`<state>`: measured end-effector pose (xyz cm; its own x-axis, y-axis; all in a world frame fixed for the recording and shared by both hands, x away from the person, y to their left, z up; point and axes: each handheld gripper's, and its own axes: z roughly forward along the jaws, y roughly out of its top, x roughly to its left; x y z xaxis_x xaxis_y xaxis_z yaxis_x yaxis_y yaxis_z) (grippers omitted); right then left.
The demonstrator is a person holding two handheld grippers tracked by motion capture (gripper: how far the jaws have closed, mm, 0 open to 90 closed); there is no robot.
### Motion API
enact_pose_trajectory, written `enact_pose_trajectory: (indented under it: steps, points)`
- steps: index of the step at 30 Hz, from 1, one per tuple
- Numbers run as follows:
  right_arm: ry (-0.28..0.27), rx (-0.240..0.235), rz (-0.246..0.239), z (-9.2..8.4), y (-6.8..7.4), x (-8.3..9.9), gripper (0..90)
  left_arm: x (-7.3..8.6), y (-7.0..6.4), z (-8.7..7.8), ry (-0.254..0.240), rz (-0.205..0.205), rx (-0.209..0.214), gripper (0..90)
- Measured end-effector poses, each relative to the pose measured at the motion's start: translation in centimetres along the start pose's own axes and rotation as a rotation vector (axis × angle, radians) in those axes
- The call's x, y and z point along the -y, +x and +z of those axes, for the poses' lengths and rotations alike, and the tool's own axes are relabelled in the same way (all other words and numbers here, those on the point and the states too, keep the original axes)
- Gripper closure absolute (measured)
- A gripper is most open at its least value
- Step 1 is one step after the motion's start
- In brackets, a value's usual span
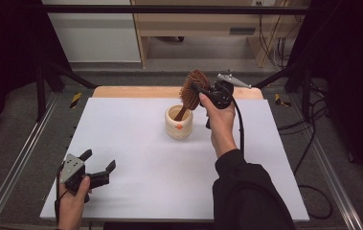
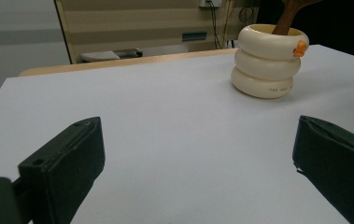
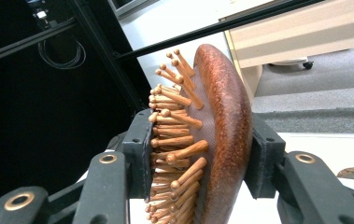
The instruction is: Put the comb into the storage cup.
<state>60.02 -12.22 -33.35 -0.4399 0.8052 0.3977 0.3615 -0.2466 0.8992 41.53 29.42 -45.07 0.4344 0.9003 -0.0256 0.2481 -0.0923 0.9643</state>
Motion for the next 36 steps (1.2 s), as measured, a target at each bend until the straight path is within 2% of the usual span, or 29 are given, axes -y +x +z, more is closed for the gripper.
enact_pose_trajectory:
  steps: [15, 18, 36]
  points:
    - [0.007, -0.001, 0.004, 0.3, 0.0, 0.4, 52.2, 0.0, 0.0, 0.0, 0.000, 0.000, 0.000, 2.5]
    - [0.005, -0.005, 0.017, 0.5, -0.1, 0.6, 52.2, 0.0, 0.0, 0.0, 0.000, 0.000, 0.000, 2.5]
    - [0.021, -0.003, 0.008, 1.0, 0.1, 1.0, 52.2, 0.0, 0.0, 0.0, 0.000, 0.001, 0.003, 2.5]
